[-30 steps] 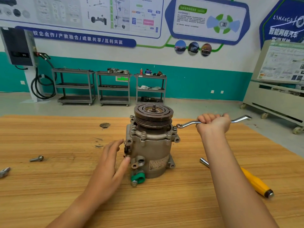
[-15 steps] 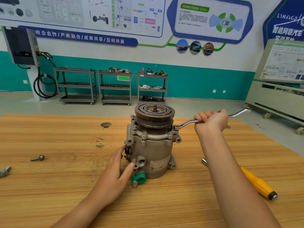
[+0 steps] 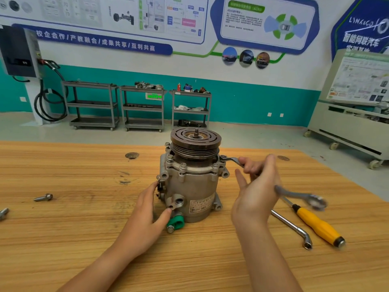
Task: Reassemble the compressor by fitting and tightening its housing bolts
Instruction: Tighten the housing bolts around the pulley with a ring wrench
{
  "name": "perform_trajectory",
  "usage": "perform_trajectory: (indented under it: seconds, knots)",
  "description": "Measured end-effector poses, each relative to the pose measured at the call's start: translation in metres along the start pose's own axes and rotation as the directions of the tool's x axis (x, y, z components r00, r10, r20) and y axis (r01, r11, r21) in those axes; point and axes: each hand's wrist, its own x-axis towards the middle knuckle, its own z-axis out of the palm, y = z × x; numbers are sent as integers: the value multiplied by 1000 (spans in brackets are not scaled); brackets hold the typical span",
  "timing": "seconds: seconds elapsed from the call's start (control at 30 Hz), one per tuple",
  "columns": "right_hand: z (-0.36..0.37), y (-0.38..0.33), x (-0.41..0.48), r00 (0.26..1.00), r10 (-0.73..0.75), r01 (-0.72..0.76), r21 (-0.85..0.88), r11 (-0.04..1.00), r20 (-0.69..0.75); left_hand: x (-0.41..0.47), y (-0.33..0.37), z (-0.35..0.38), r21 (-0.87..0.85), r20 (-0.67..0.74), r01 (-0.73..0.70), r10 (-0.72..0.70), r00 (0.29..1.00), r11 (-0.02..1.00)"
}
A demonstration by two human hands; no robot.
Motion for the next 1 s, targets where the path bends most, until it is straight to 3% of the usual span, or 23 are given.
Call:
perform_trajectory:
  seconds: [0.13, 0.23, 0.33, 0.43, 0.5, 0.57, 0.67, 0.8, 1.0]
  knots:
    - [15, 18, -39, 993, -110, 119, -205, 972, 52, -1, 0, 0, 1, -8, -2, 2, 1000, 1000]
    - [28, 24, -53, 984, -173, 176, -191, 966, 31, -2, 2, 0, 0, -11, -13, 13, 1000, 1000]
    - [36, 16, -47, 989, -95, 97, 7, 995, -109, -2, 2, -1, -8, -6, -7, 7, 1000, 1000]
    - [33, -17, -19, 985, -155, 173, 363, 916, -77, -3, 3, -2, -23, 14, -3, 4, 1000, 1000]
    - [25, -39, 10, 983, -182, 171, 505, 846, -28, -3, 2, -3, -25, 27, -5, 6, 1000, 1000]
    - [21, -54, 39, 993, -113, 87, 541, 837, 16, -3, 2, -3, -26, 33, -5, 6, 999, 1000]
    - [17, -52, 73, 991, 128, -131, 465, 875, 40, -3, 2, -3, -27, 35, -3, 4, 999, 1000]
    - [13, -27, 94, 901, 432, -414, 400, 818, 48, -3, 0, -3, -28, 40, -1, 2, 999, 1000]
    - [18, -13, 109, 864, 500, -476, 422, 772, 60, -3, -1, -4, -26, 45, -11, 12, 999, 1000]
